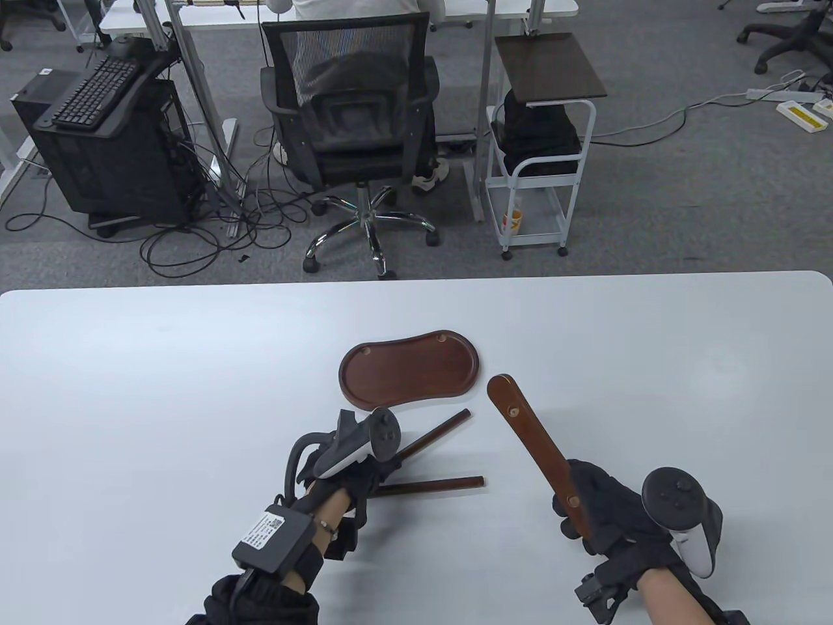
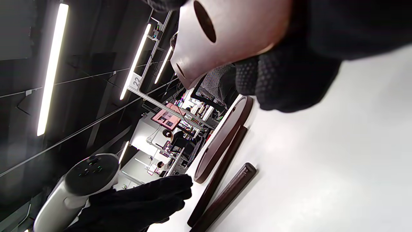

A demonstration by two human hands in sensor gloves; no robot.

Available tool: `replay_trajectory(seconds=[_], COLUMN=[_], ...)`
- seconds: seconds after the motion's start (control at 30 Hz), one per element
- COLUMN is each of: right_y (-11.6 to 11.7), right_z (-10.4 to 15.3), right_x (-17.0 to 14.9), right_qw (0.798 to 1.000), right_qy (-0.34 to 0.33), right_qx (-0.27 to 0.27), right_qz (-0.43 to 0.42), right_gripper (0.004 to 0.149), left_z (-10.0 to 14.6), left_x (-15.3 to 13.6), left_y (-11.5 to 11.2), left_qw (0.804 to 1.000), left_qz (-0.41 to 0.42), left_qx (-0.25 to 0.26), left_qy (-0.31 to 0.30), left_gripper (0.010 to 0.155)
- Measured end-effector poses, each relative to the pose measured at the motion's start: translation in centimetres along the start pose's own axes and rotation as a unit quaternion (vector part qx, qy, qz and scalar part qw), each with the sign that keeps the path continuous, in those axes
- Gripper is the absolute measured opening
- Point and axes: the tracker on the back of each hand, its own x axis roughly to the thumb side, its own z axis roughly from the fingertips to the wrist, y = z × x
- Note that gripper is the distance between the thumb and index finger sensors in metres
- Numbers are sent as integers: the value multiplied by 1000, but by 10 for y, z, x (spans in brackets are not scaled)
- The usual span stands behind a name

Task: Fit key rack parts together into a complete key rack

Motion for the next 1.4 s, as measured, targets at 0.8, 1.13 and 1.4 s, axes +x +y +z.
replay_trajectory(seconds=[0.8,1.13,1.4], right_y=[0,1,3], right_z=[-1,-1,-1], right_x=[-1,-2,-2], right_qw=[1000,1000,1000], right_qy=[12,10,4], right_qx=[14,16,19], right_qz=[-9,-5,-1], right_gripper=[60,60,60], left_z=[-24,2,45], left_x=[15,-7,-24], left_y=[-12,0,19], left_qw=[985,985,989], left_qz=[-169,-163,-79], left_qx=[20,54,125], left_qy=[16,7,-5], left_gripper=[50,50,51])
